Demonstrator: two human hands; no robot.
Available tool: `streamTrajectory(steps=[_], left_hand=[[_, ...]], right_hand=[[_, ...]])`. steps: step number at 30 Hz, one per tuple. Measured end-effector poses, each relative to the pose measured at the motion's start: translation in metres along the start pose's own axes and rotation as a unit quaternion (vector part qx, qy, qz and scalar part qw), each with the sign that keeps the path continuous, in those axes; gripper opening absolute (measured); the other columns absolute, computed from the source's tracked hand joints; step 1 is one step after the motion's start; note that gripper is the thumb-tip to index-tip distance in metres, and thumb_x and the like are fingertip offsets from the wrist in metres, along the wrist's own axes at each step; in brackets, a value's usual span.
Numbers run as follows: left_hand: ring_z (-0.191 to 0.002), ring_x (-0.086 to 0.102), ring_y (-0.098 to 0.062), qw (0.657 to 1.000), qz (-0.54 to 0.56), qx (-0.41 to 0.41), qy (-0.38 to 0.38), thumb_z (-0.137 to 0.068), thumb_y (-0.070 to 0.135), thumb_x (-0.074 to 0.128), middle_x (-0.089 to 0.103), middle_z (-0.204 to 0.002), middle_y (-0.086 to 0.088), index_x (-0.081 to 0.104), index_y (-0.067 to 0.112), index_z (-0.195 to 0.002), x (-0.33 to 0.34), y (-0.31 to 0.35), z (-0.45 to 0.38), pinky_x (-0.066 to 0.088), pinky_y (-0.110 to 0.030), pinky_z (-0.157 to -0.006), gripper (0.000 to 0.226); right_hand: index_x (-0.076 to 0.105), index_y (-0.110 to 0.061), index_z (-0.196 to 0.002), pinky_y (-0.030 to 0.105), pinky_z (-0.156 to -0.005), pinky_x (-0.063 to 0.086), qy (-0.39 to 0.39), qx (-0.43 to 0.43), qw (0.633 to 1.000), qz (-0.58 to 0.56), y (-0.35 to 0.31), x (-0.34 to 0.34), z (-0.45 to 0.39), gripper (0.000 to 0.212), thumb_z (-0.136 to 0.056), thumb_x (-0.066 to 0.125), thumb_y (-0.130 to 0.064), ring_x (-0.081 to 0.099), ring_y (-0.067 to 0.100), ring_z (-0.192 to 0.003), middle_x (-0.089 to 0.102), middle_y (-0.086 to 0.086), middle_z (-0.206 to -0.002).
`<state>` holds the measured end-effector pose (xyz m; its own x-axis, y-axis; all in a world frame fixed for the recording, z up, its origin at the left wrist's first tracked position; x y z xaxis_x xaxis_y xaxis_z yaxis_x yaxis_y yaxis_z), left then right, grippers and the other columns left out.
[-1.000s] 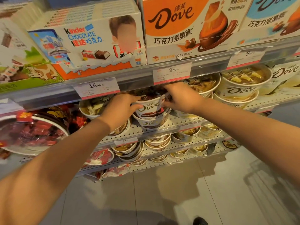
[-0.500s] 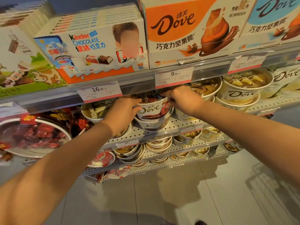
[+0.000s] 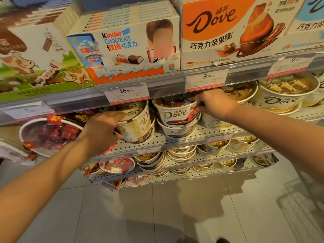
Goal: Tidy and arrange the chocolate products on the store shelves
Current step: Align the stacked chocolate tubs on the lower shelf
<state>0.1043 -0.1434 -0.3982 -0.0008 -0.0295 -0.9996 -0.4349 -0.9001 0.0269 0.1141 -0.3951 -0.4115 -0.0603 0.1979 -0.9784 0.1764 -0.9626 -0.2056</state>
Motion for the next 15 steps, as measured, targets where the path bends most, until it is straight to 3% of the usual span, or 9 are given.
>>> streamTrajectory(steps=[3,6,8,11,15], left_hand=[[-0.121,0.054,-0.023,0.999,0.035,0.018,0.006,-0.087,0.021,0.063,0.059,-0.129,-0.007,0.061,0.013,-0.122,-0.002,-0.006,-0.004,0.041,-0.036,-0.104,0.037],[-0.112,0.056,-0.026,0.999,0.023,-0.011,-0.022,-0.089,0.043,0.047,0.063,-0.12,-0.01,0.067,0.014,-0.113,0.003,-0.002,-0.012,0.044,-0.037,-0.095,0.042],[-0.104,0.057,-0.03,0.999,-0.017,-0.017,-0.028,-0.092,0.039,0.047,0.065,-0.111,-0.013,0.065,0.01,-0.114,0.002,0.004,-0.019,0.046,-0.039,-0.088,0.041],[-0.111,0.055,-0.03,0.997,-0.05,-0.002,-0.065,-0.092,0.03,0.053,0.063,-0.118,-0.012,0.063,0.01,-0.117,0.007,0.008,-0.027,0.044,-0.039,-0.094,0.034],[-0.11,0.055,-0.027,0.988,-0.106,-0.009,-0.107,-0.089,0.036,0.055,0.061,-0.119,-0.008,0.061,0.013,-0.117,0.01,0.001,-0.026,0.046,-0.039,-0.093,0.037]], right_hand=[[0.058,-0.01,-0.125,0.034,-0.094,0.043,0.001,-0.002,1.0,0.001,-0.001,0.0,0.0,0.042,-0.085,0.065,-0.017,0.055,0.029,-0.114,0.061,0.009,-0.126],[0.056,-0.011,-0.127,0.035,-0.093,0.044,0.002,0.001,1.0,-0.001,-0.001,0.0,0.0,0.044,-0.085,0.066,-0.017,0.057,0.029,-0.111,0.063,0.011,-0.122],[0.058,-0.011,-0.126,0.035,-0.094,0.044,0.004,0.001,1.0,-0.003,0.0,0.0,0.0,0.043,-0.084,0.066,-0.017,0.057,0.028,-0.111,0.062,0.01,-0.123],[0.058,-0.012,-0.126,0.037,-0.096,0.045,0.009,0.0,1.0,-0.006,-0.002,0.0,0.001,0.043,-0.083,0.067,-0.016,0.057,0.029,-0.112,0.062,0.01,-0.124],[0.058,-0.013,-0.126,0.038,-0.096,0.045,0.016,0.001,1.0,-0.004,-0.002,-0.001,0.002,0.044,-0.083,0.066,-0.017,0.057,0.03,-0.111,0.063,0.011,-0.122]])
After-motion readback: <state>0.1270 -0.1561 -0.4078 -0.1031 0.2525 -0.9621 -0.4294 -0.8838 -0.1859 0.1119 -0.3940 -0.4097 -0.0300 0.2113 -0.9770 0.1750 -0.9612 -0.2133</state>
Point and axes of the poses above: each hand's wrist, its own z-axis away from the middle knuckle, its own x-axis out of the palm, y = z × x, the point moved 10 cm from there along -z, towards the middle knuckle
